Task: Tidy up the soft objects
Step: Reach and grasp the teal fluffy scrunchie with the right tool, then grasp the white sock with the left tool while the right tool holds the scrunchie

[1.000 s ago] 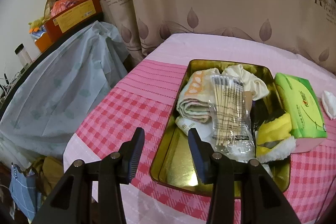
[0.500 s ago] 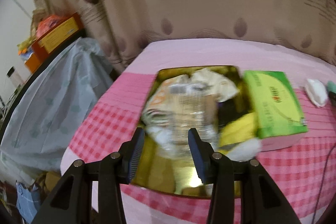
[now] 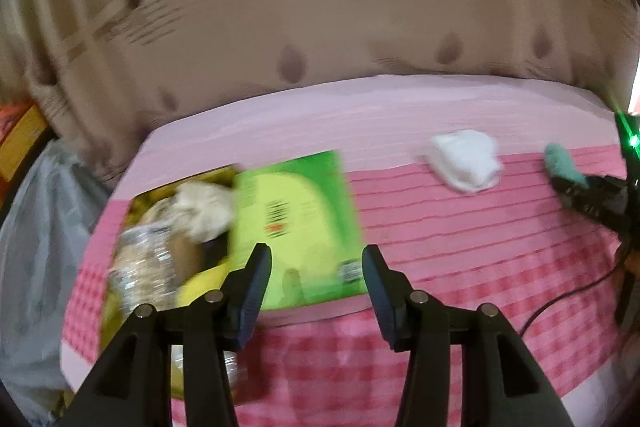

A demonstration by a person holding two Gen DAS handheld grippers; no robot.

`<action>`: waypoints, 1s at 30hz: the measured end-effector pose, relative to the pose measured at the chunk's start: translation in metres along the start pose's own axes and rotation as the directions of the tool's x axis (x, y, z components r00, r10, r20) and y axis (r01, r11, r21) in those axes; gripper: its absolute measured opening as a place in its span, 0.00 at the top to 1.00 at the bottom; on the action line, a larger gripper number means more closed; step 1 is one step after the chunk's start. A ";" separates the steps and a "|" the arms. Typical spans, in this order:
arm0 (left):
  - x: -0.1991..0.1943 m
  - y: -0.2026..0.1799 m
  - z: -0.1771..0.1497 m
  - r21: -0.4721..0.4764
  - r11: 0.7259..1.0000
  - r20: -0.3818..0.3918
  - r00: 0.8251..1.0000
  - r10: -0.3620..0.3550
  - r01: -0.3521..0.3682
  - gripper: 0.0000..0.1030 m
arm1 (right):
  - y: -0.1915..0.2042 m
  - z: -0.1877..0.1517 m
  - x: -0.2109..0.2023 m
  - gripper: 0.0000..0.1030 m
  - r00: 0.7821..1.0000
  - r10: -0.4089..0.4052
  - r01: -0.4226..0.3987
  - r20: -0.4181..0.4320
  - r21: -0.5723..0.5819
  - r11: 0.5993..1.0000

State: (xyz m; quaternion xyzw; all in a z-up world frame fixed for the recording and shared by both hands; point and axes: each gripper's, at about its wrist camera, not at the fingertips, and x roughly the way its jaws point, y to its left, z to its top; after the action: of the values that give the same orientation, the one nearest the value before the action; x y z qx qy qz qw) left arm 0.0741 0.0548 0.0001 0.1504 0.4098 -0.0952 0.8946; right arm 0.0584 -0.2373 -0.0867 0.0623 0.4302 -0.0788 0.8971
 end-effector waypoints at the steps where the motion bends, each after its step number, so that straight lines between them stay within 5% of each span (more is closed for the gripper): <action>1: 0.001 -0.007 0.003 0.008 1.000 0.001 1.000 -0.018 0.018 0.52 | -0.003 -0.005 -0.004 0.70 1.000 -0.002 0.002 0.001 0.002 1.000; 13: 0.049 -0.089 0.050 -0.001 0.979 -0.113 0.973 -0.203 0.204 0.49 | -0.015 -0.025 -0.018 0.66 0.999 -0.035 0.036 -0.006 0.006 0.999; 30: 0.118 -0.153 0.093 0.058 0.981 -0.174 0.969 -0.174 0.186 0.45 | -0.019 -0.027 -0.018 0.60 1.000 -0.002 0.002 -0.004 0.016 1.000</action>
State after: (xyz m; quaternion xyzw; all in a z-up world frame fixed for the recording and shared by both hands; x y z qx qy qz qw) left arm 0.1713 -0.1266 -0.0614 0.1530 0.4922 -0.1781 0.8382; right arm 0.0231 -0.2498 -0.0899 0.0692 0.4316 -0.0832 0.8956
